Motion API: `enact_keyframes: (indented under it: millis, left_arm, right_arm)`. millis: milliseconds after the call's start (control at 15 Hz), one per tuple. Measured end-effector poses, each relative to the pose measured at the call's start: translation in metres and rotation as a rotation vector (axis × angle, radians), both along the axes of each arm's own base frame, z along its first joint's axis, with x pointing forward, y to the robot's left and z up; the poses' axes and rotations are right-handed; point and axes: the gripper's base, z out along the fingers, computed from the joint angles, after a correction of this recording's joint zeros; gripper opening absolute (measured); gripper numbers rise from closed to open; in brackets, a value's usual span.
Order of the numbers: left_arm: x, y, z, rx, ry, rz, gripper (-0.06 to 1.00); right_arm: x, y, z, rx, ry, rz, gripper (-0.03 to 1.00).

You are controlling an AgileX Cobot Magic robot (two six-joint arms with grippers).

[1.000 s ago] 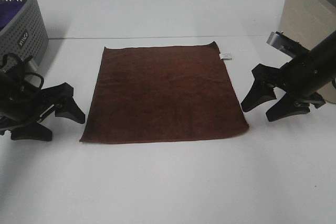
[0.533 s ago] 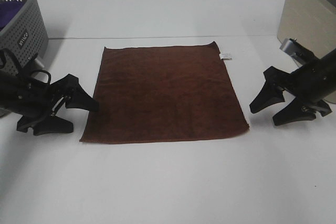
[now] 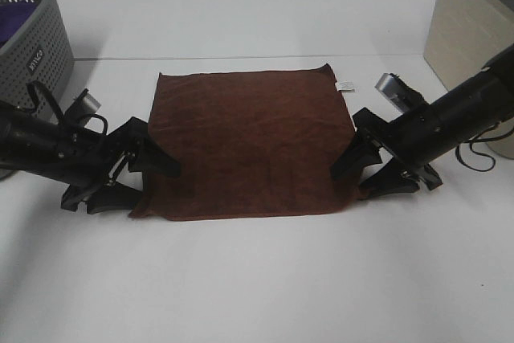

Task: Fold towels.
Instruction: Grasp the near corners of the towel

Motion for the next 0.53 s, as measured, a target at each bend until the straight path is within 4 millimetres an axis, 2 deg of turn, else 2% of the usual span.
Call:
enact_keyframes:
  millis: [67, 133, 200, 267, 333, 400, 533]
  left_arm:
    - [0.000, -0.003, -0.001, 0.013, -0.003, -0.002, 0.67]
    - [0.000, -0.004, -0.002, 0.035, -0.007, 0.001, 0.56]
    - [0.000, -0.004, -0.006, 0.059, -0.005, 0.003, 0.39]
    - [0.000, -0.003, -0.009, 0.083, -0.007, -0.002, 0.18]
    - [0.000, -0.002, -0.011, 0.094, -0.011, -0.007, 0.07]
    - [0.000, -0.002, -0.011, 0.097, -0.014, -0.012, 0.03]
    - [-0.002, -0.002, -0.011, 0.096, -0.014, -0.033, 0.02]
  right_arm:
    - [0.001, 0.005, -0.001, 0.001, -0.003, 0.004, 0.58]
    - [0.001, 0.008, -0.003, -0.004, -0.004, 0.003, 0.50]
    - [0.001, 0.009, -0.005, -0.010, -0.006, -0.001, 0.40]
    - [0.002, 0.008, -0.007, -0.018, -0.006, -0.003, 0.29]
    - [0.001, 0.007, -0.009, -0.026, -0.003, -0.003, 0.17]
    - [0.001, 0.007, -0.009, -0.034, 0.004, -0.009, 0.08]
    - [-0.001, 0.006, -0.009, -0.049, 0.028, -0.002, 0.02]
